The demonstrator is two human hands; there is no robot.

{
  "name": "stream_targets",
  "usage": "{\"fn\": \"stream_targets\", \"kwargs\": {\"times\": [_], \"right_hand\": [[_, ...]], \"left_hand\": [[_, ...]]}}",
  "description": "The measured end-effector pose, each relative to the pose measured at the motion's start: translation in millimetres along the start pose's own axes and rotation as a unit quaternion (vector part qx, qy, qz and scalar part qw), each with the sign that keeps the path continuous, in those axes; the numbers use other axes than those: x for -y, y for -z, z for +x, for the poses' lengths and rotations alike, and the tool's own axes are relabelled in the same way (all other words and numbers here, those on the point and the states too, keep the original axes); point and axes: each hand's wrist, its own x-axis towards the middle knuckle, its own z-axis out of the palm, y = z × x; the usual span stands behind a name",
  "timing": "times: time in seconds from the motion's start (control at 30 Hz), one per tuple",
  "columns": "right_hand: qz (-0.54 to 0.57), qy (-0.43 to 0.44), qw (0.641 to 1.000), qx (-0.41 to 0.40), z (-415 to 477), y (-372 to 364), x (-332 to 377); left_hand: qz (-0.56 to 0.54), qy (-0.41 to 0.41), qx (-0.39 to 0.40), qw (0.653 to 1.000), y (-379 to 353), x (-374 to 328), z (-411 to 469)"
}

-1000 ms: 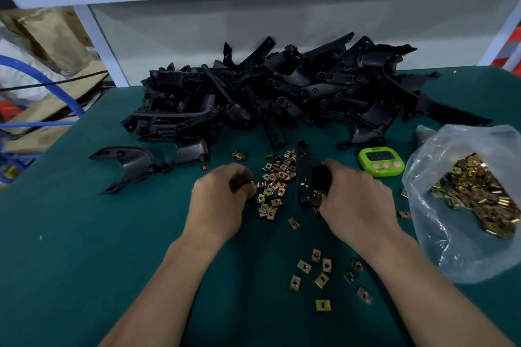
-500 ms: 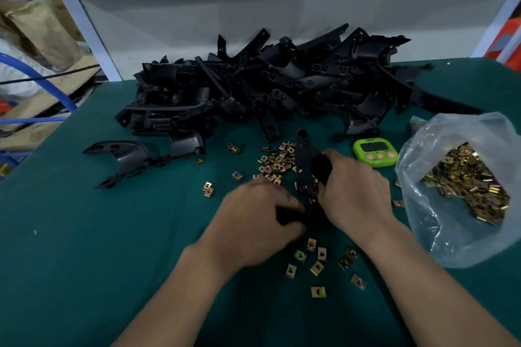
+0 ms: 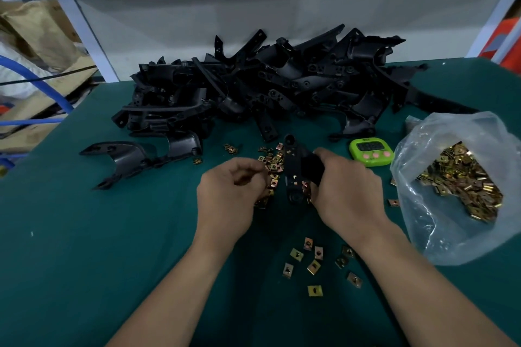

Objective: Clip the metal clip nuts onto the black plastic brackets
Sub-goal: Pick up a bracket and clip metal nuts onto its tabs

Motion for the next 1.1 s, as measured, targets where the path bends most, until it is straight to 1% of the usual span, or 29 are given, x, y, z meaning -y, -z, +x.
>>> {"fn": "stream_targets", "kwargs": {"times": [0.07,0.17,0.3,0.37,0.47,0.67,0.8,0.93,1.1], "right_hand": [[-0.003,0.006,1.0,-0.003,0,0,2],[-0.004,0.011,1.0,0.0,-1,0,3],[-0.007,0.016,1.0,0.005,-2,2,3],[-0.009,0.015,1.0,0.004,-2,2,4],[-0.015,0.015,1.0,0.004,-2,3,4],[-0.03,0.016,0.999,-0.002,-1,2,4],[-0.033,0.017,0.999,-0.008,-1,2,4],[-0.035,0.009,0.999,-0.017,0,4,3],[-0.038,0.007,0.999,-0.011,-2,4,5]], "left_hand": [[-0.018,-0.006,0.004,1.0,1,-1,1],[-0.088,0.0,0.018,0.996,1,-3,1],[-0.13,0.016,0.041,0.99,-2,-6,0],[-0.134,0.028,0.052,0.989,-4,-7,-2],[-0.111,0.032,0.06,0.992,-6,-6,-6],[-0.097,0.013,0.038,0.995,-1,-6,-5],[-0.121,-0.003,0.074,0.99,-1,-11,-9],[-0.141,-0.012,0.054,0.988,-1,-15,-8],[-0.171,0.035,0.022,0.984,0,-18,-9]]}}
